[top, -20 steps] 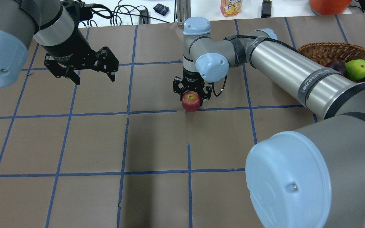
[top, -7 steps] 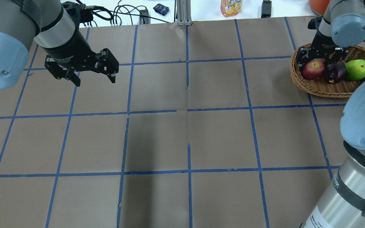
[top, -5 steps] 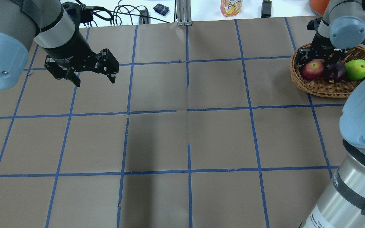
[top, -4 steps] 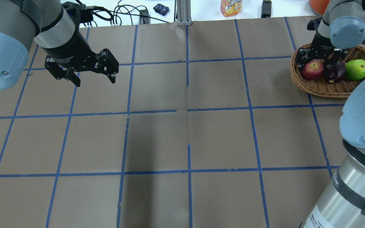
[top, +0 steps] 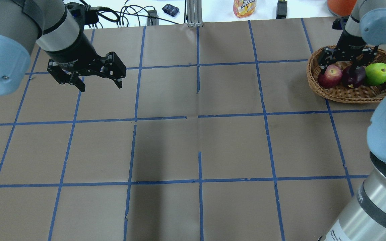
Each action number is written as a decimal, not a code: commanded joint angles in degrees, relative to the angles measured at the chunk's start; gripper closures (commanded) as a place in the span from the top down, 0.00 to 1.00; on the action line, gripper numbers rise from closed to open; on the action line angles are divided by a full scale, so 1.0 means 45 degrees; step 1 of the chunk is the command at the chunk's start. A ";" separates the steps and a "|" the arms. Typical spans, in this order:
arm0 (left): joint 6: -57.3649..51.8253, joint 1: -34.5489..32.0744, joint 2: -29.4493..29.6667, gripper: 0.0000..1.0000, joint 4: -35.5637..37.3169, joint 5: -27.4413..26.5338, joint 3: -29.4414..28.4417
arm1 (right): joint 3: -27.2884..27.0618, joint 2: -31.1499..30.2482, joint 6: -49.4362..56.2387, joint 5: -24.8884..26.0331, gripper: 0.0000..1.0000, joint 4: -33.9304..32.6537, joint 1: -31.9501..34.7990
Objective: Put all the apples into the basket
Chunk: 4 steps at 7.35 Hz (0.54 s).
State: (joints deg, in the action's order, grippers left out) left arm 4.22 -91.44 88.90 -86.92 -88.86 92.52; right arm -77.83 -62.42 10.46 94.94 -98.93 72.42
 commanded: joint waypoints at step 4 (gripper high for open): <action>0.0000 0.0007 -0.0049 1.00 -0.0040 -0.0019 0.0027 | -0.0398 -0.3977 -0.2591 -0.0491 1.00 0.2882 0.3725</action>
State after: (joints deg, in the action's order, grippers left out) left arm 4.22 -91.47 88.73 -87.06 -88.90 92.61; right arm -78.83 -77.34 2.92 93.33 -87.75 85.06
